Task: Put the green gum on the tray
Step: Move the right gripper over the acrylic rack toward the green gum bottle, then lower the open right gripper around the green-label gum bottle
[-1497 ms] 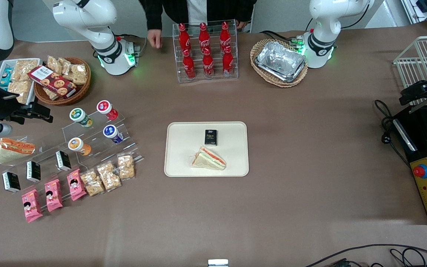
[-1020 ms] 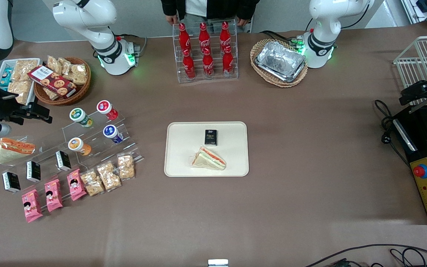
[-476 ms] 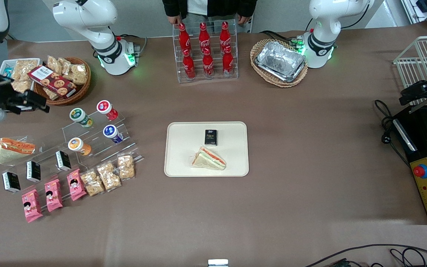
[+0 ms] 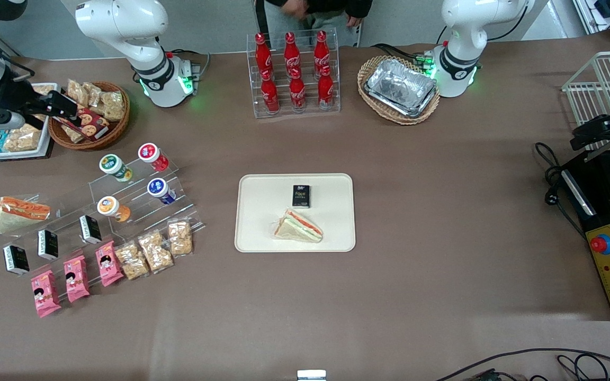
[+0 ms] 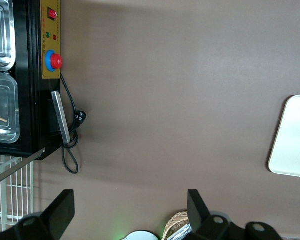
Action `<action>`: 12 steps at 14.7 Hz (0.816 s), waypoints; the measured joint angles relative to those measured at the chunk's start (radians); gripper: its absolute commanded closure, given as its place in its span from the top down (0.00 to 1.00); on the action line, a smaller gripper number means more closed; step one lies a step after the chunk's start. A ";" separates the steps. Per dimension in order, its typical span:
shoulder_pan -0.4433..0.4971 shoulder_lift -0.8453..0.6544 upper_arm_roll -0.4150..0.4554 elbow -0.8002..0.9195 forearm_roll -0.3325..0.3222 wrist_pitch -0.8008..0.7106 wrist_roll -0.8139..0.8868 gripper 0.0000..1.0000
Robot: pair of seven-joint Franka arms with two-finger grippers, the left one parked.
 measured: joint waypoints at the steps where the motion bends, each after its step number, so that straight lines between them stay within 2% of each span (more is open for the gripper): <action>1: 0.000 -0.009 0.000 -0.013 0.000 0.003 0.000 1.00; 5: 0.000 -0.014 0.001 -0.051 0.000 0.034 -0.001 1.00; 12: 0.005 0.042 0.003 -0.231 -0.028 0.250 -0.001 1.00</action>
